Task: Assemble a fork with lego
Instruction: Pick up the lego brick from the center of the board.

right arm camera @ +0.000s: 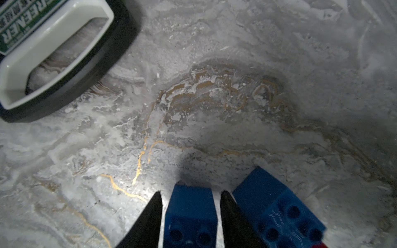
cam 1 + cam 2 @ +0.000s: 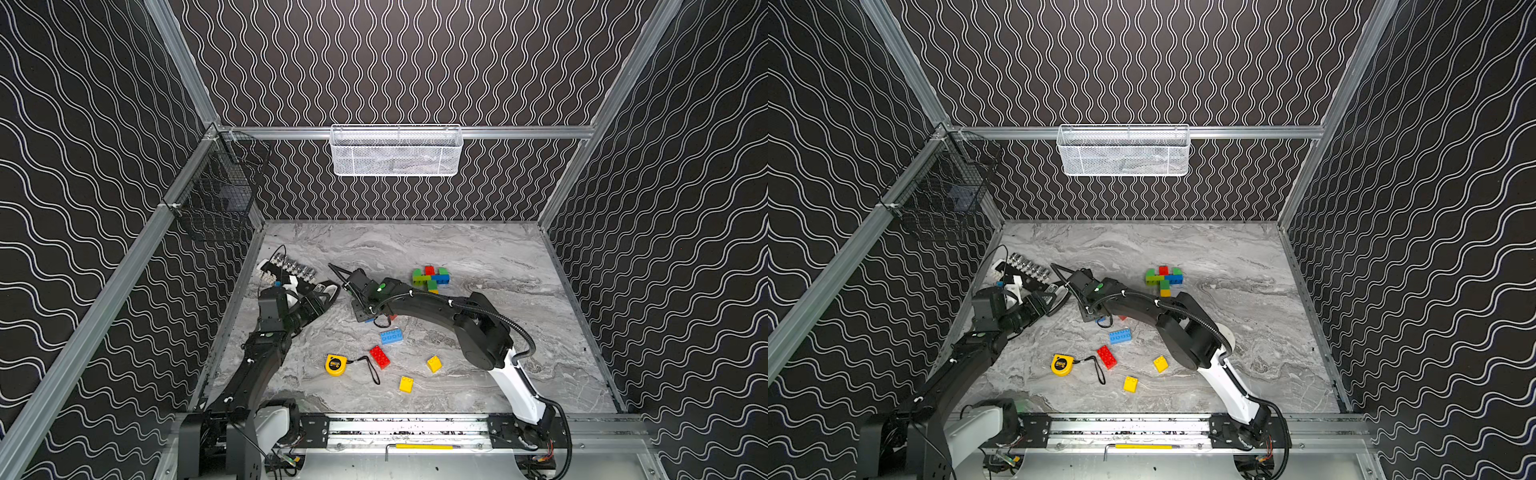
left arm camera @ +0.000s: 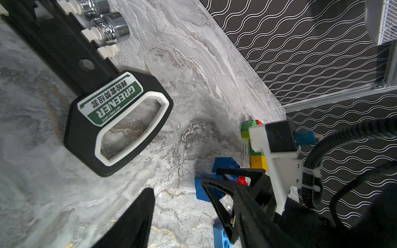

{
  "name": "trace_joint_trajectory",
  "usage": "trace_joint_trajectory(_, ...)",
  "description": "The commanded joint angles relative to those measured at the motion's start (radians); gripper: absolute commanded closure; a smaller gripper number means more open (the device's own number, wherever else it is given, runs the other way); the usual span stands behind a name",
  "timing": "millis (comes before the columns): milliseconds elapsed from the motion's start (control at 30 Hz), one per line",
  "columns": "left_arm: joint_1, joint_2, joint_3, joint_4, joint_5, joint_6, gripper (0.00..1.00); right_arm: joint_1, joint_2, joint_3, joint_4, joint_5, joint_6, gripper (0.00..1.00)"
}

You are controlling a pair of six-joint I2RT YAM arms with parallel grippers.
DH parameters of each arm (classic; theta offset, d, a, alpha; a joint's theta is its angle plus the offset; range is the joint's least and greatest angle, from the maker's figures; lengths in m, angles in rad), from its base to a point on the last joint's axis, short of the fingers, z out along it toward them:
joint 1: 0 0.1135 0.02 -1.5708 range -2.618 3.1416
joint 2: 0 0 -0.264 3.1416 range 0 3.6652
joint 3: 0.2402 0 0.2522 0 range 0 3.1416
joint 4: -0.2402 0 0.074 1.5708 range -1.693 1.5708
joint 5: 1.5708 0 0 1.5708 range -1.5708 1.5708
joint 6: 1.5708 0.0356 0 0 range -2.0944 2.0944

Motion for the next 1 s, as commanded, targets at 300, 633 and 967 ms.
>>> trace_joint_trajectory(300,0.002,0.009,0.001,0.025,0.014,0.008,0.36,0.003,-0.053,-0.040,0.005,-0.027,0.006,0.70)
trace_joint_trajectory(633,-0.064,0.020,0.002,0.075,0.023,0.023,0.35,-0.010,-0.378,-0.340,0.269,-0.168,-0.243,0.78)
trace_joint_trajectory(967,-0.370,0.186,0.012,0.273,-0.087,0.000,0.35,-0.171,-0.580,-0.581,0.258,-0.290,-0.522,0.82)
